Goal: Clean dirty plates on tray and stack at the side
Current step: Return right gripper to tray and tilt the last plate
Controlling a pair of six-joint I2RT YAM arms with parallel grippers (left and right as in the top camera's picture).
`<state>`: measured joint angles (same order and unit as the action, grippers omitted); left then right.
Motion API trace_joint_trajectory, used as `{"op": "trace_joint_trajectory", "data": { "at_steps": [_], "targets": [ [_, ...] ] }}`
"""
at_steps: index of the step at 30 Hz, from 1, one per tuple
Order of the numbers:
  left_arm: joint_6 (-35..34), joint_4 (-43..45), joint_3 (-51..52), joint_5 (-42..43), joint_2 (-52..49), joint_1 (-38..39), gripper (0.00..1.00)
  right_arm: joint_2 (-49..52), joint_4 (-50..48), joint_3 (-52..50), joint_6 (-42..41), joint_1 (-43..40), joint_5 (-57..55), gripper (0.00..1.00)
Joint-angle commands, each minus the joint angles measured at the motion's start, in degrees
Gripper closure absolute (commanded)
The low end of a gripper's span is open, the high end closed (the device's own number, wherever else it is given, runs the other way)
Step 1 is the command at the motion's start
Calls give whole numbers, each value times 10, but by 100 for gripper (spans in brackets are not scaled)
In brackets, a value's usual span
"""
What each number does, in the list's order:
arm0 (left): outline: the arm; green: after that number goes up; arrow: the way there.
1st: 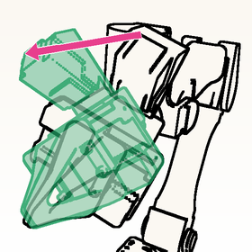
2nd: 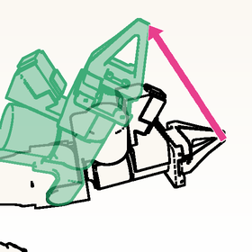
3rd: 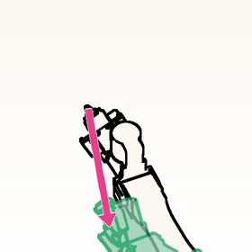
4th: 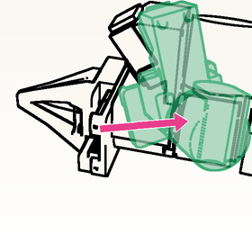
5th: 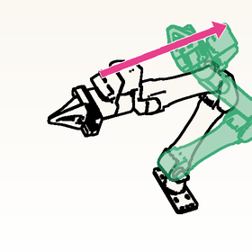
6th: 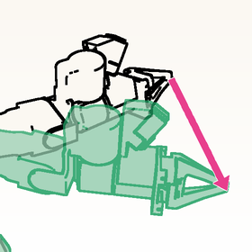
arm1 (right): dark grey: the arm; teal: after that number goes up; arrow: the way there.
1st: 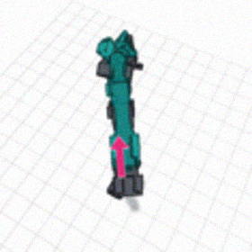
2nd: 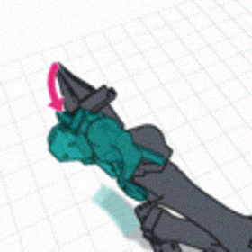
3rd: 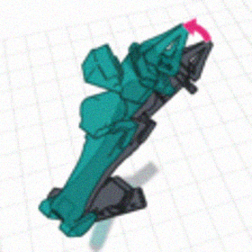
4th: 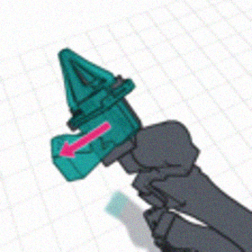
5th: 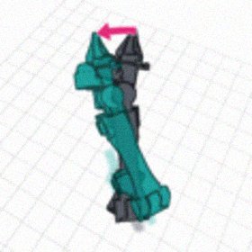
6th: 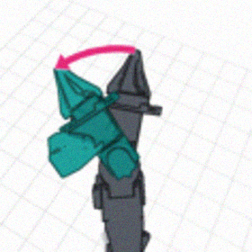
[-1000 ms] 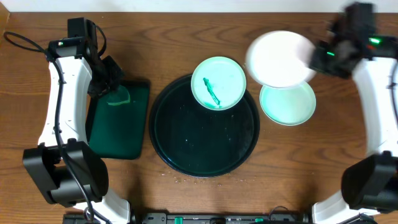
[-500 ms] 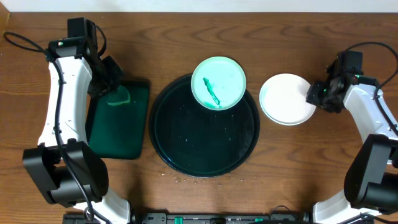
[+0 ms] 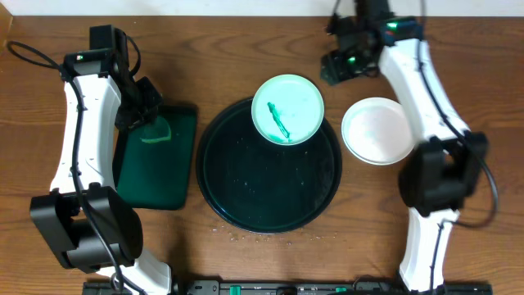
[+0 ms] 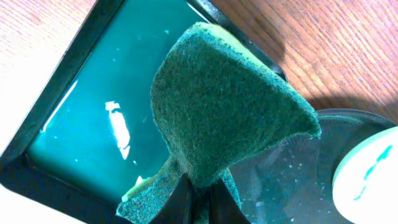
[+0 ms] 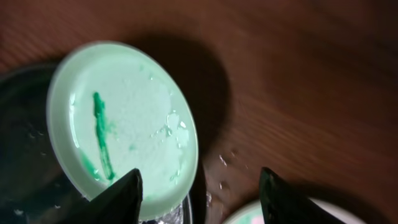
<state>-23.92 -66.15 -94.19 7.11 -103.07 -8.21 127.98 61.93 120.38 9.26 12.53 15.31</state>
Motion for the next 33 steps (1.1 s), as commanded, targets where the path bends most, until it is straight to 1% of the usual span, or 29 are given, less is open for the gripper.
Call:
{"op": "trace_joint_trajectory", "data": {
  "at_steps": [1,4,5,7,8,9,12,15,18,20,22,25,28,33],
  "targets": [
    [8,-3,2,-7,7,-1,93,63,5,43,83,6,32,46],
    [8,-3,2,-7,7,-1,93,99,7,43,94,10,62,54],
    [8,-3,2,-7,7,-1,93,117,5,43,94,14,59,60],
    [8,-3,2,-7,7,-1,93,131,2,43,83,15,55,66],
    [8,-3,2,-7,7,-1,93,135,0,43,77,15,55,72],
    [8,-3,2,-7,7,-1,93,135,-1,43,70,15,55,86],
    [8,-3,2,-7,7,-1,93,122,8,47,58,17,56,98],
    [8,-3,2,-7,7,-1,93,70,38,53,5,33,55,99],
    [8,-3,2,-7,7,-1,93,9,76,53,-104,57,48,99],
    [8,-3,2,-7,7,-1,93,-3,113,53,-188,76,-8,99],
    [8,-5,2,-7,7,-1,93,-3,158,47,-245,103,-57,99],
    [8,-5,2,-7,7,-1,93,-3,165,5,-271,134,-59,99],
    [7,-7,2,-7,7,3,93,-3,134,-61,-284,163,-61,99],
    [4,-11,2,-7,7,23,93,-3,64,-166,-322,179,-63,99]
  ]
}}
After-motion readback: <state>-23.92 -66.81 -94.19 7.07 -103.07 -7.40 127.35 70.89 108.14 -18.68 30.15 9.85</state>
